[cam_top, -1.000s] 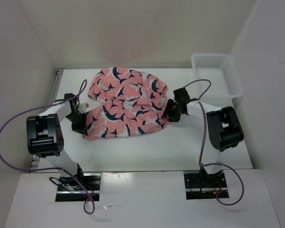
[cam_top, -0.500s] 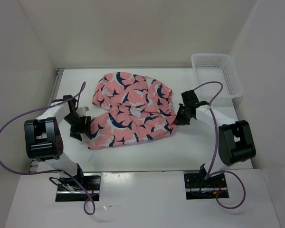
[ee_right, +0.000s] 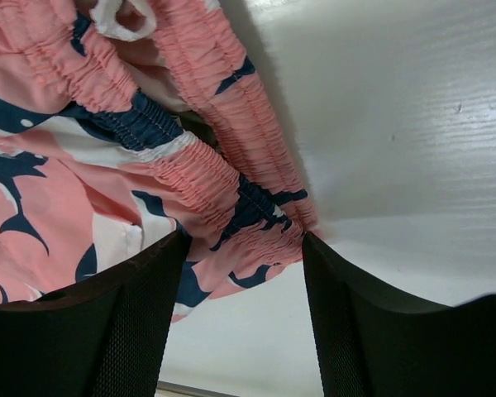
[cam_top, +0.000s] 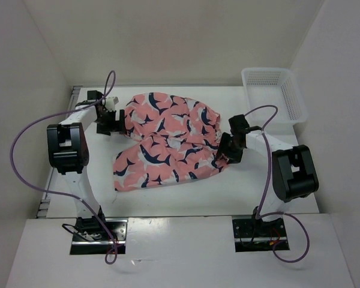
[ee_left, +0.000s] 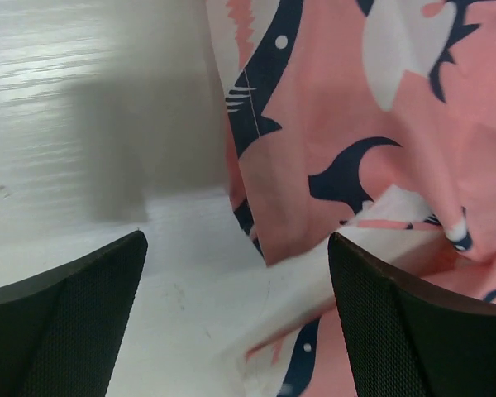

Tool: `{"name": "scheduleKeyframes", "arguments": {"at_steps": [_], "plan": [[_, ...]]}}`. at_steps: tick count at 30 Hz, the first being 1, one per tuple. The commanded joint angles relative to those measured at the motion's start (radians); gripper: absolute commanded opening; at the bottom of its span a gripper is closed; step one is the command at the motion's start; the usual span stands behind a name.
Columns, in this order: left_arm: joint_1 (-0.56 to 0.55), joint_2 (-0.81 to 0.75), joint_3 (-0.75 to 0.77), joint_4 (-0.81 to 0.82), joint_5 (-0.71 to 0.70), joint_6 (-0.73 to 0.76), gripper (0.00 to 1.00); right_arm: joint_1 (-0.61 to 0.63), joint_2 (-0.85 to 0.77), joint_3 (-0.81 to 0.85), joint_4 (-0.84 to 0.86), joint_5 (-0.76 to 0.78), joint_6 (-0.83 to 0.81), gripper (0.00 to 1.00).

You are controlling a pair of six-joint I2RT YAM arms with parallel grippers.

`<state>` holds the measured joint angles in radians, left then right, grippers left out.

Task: Fold and stack the shorts
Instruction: Flatten the shorts out

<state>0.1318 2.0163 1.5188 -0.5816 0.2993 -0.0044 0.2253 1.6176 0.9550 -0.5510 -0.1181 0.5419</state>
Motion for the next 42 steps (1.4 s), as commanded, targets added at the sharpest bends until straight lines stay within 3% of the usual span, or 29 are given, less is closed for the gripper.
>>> {"name": "scheduleKeyframes", "arguments": {"at_steps": [1, 4, 6, 8, 9, 11, 13, 24, 27, 28, 30, 32, 39, 42], "plan": [[-0.029, 0.012, -0.012, 0.109, -0.042, 0.004, 0.97, -0.004, -0.045, -0.030, -0.001, 0.003, 0.036, 0.65], [-0.076, 0.035, -0.012, 0.098, -0.029, 0.004, 0.78, -0.004, -0.015, -0.050, 0.009, 0.003, 0.036, 0.65], [-0.087, 0.048, -0.023, 0.089, -0.029, 0.004, 0.57, -0.004, 0.010, -0.050, 0.010, 0.003, 0.036, 0.65], [-0.087, 0.048, -0.046, 0.089, -0.020, 0.004, 0.45, -0.004, 0.019, -0.050, 0.010, -0.006, 0.036, 0.63], [-0.087, 0.048, -0.064, 0.089, -0.029, 0.004, 0.29, -0.004, 0.028, -0.059, 0.010, -0.006, 0.027, 0.56], [-0.078, 0.048, -0.074, 0.089, -0.051, 0.004, 0.10, -0.004, 0.028, -0.059, 0.019, -0.006, 0.027, 0.37], [-0.067, 0.038, -0.110, 0.111, -0.090, 0.004, 0.00, -0.004, 0.038, -0.059, 0.019, 0.003, 0.027, 0.01], [0.015, -0.088, -0.248, 0.100, -0.288, 0.004, 0.00, -0.004, -0.001, -0.059, -0.009, 0.050, 0.018, 0.00], [0.015, -0.103, -0.259, 0.068, -0.269, 0.004, 0.13, -0.004, 0.019, -0.059, -0.009, 0.017, 0.009, 0.00], [0.015, -0.113, -0.259, 0.051, -0.255, 0.004, 0.43, -0.004, 0.028, -0.059, 0.003, -0.044, -0.005, 0.10], [0.015, -0.122, -0.247, 0.028, -0.195, 0.004, 0.64, -0.004, 0.050, -0.049, 0.003, -0.098, -0.029, 0.33], [0.015, -0.148, -0.232, -0.009, -0.145, 0.004, 0.70, -0.004, 0.050, -0.036, 0.003, -0.117, -0.042, 0.48], [0.040, -0.405, -0.291, -0.041, -0.150, 0.004, 0.75, -0.004, -0.061, 0.062, -0.095, 0.009, -0.086, 0.68], [-0.007, -0.507, -0.362, -0.119, -0.160, 0.004, 0.77, -0.004, -0.047, 0.096, -0.124, 0.044, -0.109, 0.68]]}}
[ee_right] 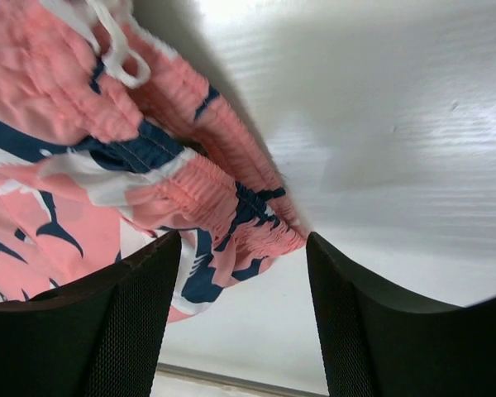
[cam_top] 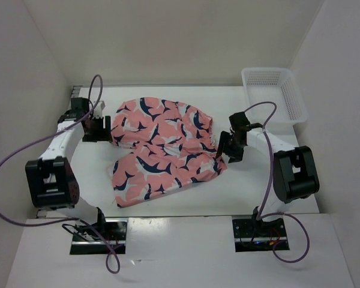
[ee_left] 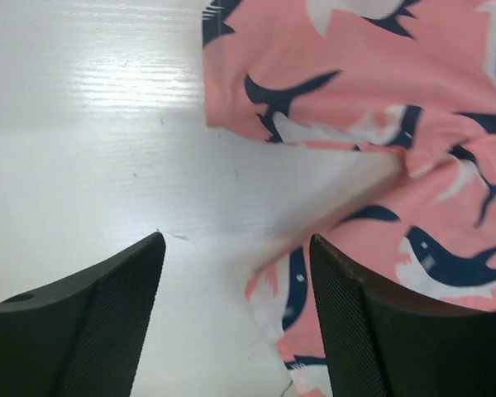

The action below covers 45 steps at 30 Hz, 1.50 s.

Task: Fold and stack the shorts
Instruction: Flatten the shorts out

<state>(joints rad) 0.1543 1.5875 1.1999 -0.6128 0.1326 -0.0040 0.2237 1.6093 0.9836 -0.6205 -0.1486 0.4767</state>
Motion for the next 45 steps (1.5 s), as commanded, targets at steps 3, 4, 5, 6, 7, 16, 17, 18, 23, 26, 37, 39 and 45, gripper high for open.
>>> {"name": "scheduleKeyframes", "arguments": {"at_steps": [3, 4, 5, 6, 7, 16, 17, 18, 23, 26, 37, 39, 45], "plan": [[-0.052, -0.109, -0.129, -0.055, -0.051, 0.004, 0.85, -0.003, -0.011, 0.067, -0.030, 0.096, -0.044, 0.68], [-0.052, -0.078, -0.129, -0.018, -0.082, 0.004, 0.85, -0.003, 0.001, 0.067, -0.003, 0.096, -0.044, 0.67], [-0.052, -0.057, -0.105, -0.018, -0.082, 0.004, 0.85, 0.006, 0.001, 0.099, 0.013, 0.081, -0.044, 0.67], [-0.052, -0.008, -0.070, -0.027, -0.030, 0.004, 0.85, 0.020, 0.001, 0.122, 0.027, 0.081, -0.044, 0.67], [-0.052, 0.018, -0.028, -0.027, 0.002, 0.004, 0.85, 0.029, 0.001, 0.148, 0.056, 0.095, -0.035, 0.67], [-0.030, 0.409, 0.464, -0.002, 0.067, 0.004, 0.86, 0.060, 0.334, 0.718, 0.094, 0.201, -0.084, 0.74], [-0.030, 0.448, 0.505, 0.013, 0.050, 0.004, 0.86, 0.060, 0.415, 0.757, 0.094, 0.201, -0.096, 0.74], [-0.039, 0.463, 0.526, 0.045, 0.050, 0.004, 0.88, 0.060, 0.455, 0.797, 0.084, 0.201, -0.096, 0.74], [-0.068, 0.599, 0.673, 0.053, 0.016, 0.004, 0.93, 0.060, 0.656, 0.992, 0.027, 0.164, -0.115, 0.76], [-0.068, 0.644, 0.689, 0.006, -0.016, 0.004, 0.93, 0.060, 0.718, 1.040, -0.010, 0.117, -0.124, 0.77], [-0.078, 0.526, 0.276, 0.039, 0.021, 0.004, 0.30, 0.060, 0.712, 0.897, 0.041, 0.093, -0.133, 0.08], [-0.065, 0.488, 0.242, 0.015, 0.044, 0.004, 0.15, 0.060, 0.689, 0.856, 0.041, 0.093, -0.142, 0.00], [-0.079, 0.350, 0.110, -0.224, 0.122, 0.004, 0.17, 0.060, 0.493, 0.655, 0.053, 0.104, -0.213, 0.00]]}}
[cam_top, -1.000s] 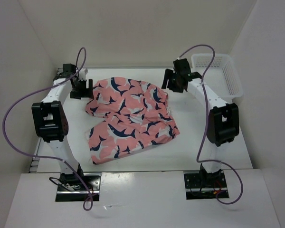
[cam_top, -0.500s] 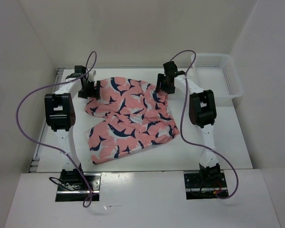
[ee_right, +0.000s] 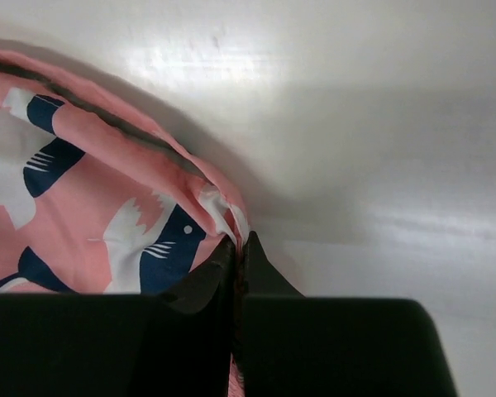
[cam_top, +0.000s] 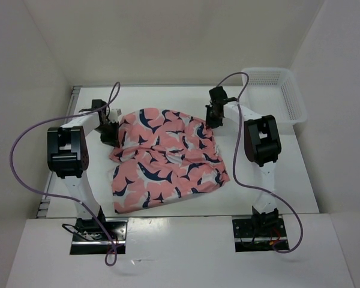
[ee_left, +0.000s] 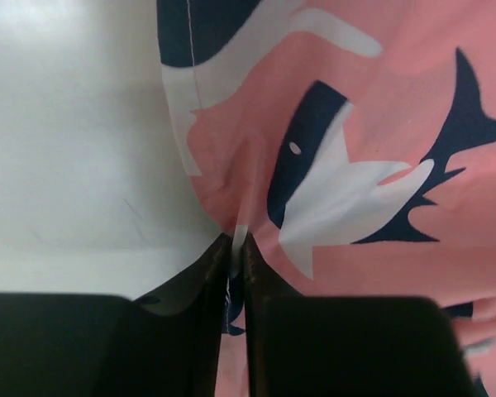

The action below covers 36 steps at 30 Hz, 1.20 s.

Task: Fold and stack the shorts
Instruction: Flatten the shorts out, then fold the shorts

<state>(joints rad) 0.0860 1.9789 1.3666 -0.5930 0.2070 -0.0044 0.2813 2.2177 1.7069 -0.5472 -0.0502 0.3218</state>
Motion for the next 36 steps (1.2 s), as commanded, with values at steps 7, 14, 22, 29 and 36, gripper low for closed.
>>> {"name": "scheduleKeyframes", "arguments": {"at_steps": [7, 14, 22, 29, 36], "plan": [[0.029, 0.012, 0.238, -0.193, 0.190, 0.004, 0.71, 0.027, -0.213, -0.133, 0.018, 0.035, -0.113, 0.00], [0.025, 0.260, 0.642, -0.046, 0.282, 0.004, 0.79, 0.036, -0.165, -0.085, 0.000, 0.026, -0.122, 0.00], [-0.023, 0.466, 0.816, -0.169, 0.233, 0.004, 0.79, 0.036, -0.174, -0.076, 0.000, 0.016, -0.122, 0.00], [-0.072, 0.475, 0.749, -0.191, 0.204, 0.004, 0.65, 0.036, -0.174, -0.056, -0.010, 0.016, -0.122, 0.00], [-0.091, 0.422, 0.703, -0.290, 0.350, 0.004, 0.34, 0.036, -0.185, -0.026, -0.010, 0.006, -0.122, 0.00]]}}
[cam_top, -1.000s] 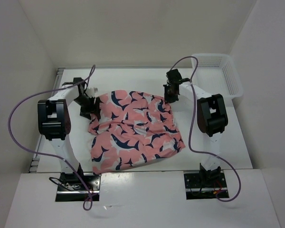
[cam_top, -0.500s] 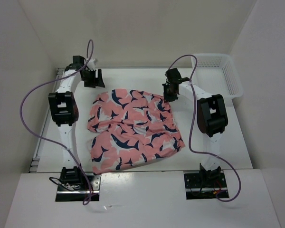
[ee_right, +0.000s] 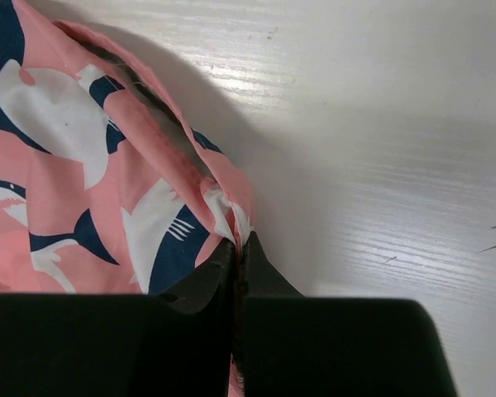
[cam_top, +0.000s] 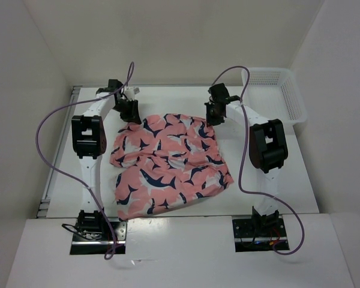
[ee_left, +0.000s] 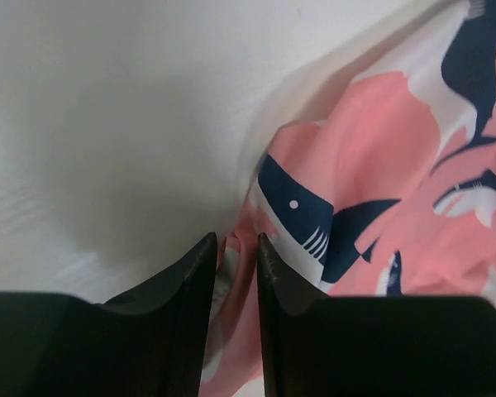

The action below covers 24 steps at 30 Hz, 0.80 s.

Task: Fold and stack the shorts
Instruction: Fold the shorts

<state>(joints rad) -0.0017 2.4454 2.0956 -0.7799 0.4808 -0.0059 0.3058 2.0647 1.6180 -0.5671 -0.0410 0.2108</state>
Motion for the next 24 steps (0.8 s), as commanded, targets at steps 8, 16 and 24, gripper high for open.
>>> {"name": "scheduleKeyframes", "arguments": {"at_steps": [8, 16, 24], "plan": [[-0.003, -0.105, -0.157, -0.128, 0.058, 0.006, 0.00, 0.012, -0.051, 0.083, 0.010, -0.003, -0.011, 0.00], [0.019, -0.180, 0.084, 0.085, -0.167, 0.006, 0.00, -0.036, -0.018, 0.213, 0.062, -0.048, 0.039, 0.00], [0.039, 0.053, 0.976, -0.168, -0.288, 0.006, 0.00, -0.036, 0.005, 0.414, 0.062, -0.096, 0.039, 0.00]]}}
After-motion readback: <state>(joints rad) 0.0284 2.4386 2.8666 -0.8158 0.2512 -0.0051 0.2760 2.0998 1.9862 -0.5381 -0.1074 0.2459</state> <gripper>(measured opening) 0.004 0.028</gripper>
